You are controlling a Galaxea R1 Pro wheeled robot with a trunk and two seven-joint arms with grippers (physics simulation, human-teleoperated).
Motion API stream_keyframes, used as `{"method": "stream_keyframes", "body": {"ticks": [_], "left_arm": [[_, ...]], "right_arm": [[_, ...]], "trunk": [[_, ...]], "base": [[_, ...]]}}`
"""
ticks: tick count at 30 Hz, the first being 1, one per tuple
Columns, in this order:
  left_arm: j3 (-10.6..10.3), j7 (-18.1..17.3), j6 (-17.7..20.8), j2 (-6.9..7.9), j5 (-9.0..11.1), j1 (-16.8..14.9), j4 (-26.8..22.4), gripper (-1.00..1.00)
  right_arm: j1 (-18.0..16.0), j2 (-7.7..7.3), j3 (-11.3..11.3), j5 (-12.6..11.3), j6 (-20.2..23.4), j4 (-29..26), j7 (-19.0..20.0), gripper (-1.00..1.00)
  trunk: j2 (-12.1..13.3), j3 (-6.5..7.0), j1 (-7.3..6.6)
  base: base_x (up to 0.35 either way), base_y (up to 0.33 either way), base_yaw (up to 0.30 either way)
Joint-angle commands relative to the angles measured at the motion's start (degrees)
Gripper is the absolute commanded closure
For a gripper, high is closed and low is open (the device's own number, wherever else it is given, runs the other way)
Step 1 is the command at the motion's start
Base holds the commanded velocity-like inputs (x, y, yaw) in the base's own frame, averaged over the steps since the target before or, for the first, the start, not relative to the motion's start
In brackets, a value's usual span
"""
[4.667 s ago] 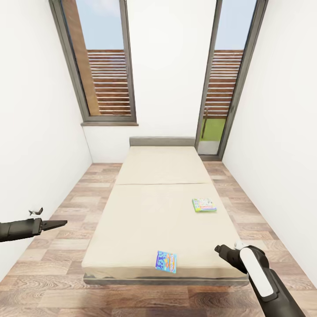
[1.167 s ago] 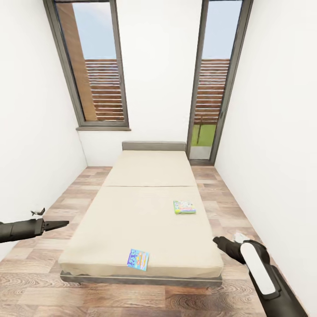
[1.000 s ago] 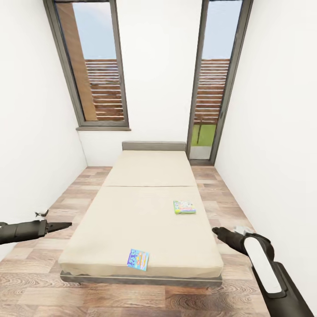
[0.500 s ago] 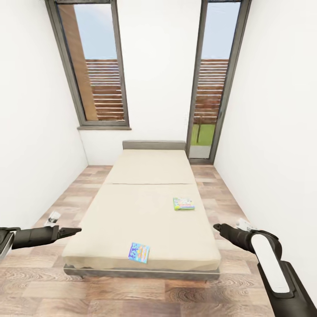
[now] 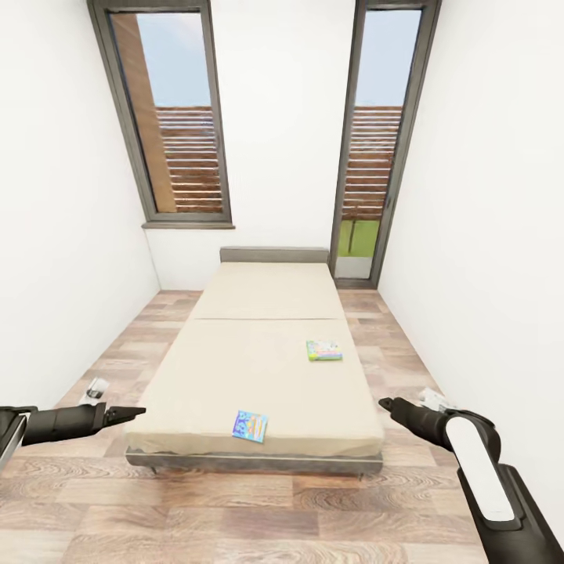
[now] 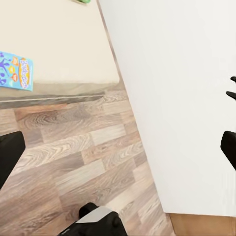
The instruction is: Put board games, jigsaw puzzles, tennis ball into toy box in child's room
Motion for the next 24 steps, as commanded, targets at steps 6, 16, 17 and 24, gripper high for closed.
{"method": "stream_keyframes", "body": {"ticks": [6,16,17,24], "left_arm": [[0.13,-0.31,-1.27,0.05,-0.14,-0.06,1.59,-1.0],[0.35,0.97,-2.39,-0.1,-0.06,-0.06,7.05,-1.0],[0.37,1.37,-2.42,-0.21,-0.06,-0.06,7.67,-1.0],[0.51,8.16,-5.4,-2.99,-0.06,-0.11,15.06,-1.0]], "right_arm": [[-0.07,0.0,0.27,-0.86,-3.37,-0.03,-0.57,-1.0],[-0.07,-0.14,-0.02,-0.82,-3.55,-0.59,-0.64,-1.0],[-0.08,-0.14,-0.03,-0.83,-3.52,-0.63,-0.64,-1.0],[-0.07,-0.2,-0.06,-0.87,-3.24,-0.87,0.52,-1.0]], "trunk": [[-0.13,-0.13,0.03],[-0.13,-0.13,0.03],[-0.13,-0.13,0.03],[-0.13,-0.13,0.03]], "base": [[-0.042,0.0,0.0],[-0.001,0.0,0.0],[0.0,0.0,0.0],[0.0,0.0,0.0]]}}
